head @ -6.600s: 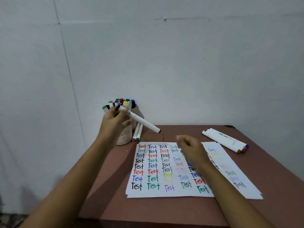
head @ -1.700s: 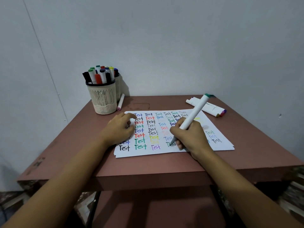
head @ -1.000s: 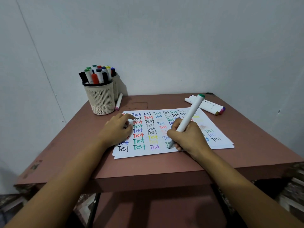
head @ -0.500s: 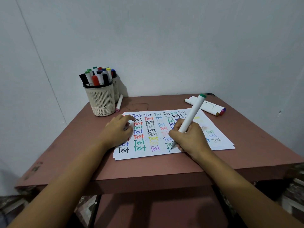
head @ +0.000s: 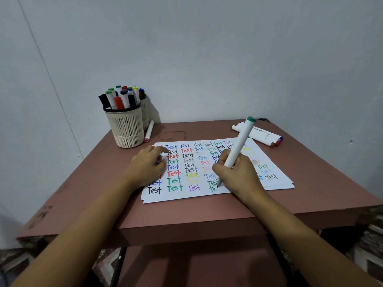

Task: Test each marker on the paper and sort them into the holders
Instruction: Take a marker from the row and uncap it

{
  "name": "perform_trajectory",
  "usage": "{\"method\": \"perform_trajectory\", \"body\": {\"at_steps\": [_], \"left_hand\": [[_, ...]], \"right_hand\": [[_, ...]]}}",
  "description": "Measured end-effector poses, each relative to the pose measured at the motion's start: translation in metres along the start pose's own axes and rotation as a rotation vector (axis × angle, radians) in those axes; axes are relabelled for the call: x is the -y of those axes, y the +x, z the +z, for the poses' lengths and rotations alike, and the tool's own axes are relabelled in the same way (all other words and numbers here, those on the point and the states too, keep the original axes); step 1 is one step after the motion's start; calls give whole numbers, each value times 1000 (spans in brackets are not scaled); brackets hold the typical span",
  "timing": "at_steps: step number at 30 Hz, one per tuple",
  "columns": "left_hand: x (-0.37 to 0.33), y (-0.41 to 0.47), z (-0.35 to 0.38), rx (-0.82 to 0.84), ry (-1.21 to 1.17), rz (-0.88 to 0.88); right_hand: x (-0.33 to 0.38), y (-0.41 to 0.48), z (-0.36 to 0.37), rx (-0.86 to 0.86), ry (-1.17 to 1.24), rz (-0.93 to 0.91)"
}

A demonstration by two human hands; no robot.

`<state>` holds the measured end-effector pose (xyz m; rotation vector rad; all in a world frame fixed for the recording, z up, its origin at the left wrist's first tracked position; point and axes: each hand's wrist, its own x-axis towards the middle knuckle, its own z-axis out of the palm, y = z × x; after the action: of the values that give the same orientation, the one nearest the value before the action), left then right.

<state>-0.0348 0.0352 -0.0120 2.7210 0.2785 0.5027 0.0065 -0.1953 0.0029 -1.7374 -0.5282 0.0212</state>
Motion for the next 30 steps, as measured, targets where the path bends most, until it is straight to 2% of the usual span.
{"method": "perform_trajectory", "body": {"at_steps": [11, 17, 30], "left_hand": [[2, 0, 1, -19, -2, 16], [2, 1, 1, -11, 0, 8], [2, 1, 1, 3, 13, 9]], "right_hand": [[-1, 1, 0, 20, -16, 5], [1, 0, -1, -60, 3, 1], [0, 1, 0, -25, -11, 4]]}}
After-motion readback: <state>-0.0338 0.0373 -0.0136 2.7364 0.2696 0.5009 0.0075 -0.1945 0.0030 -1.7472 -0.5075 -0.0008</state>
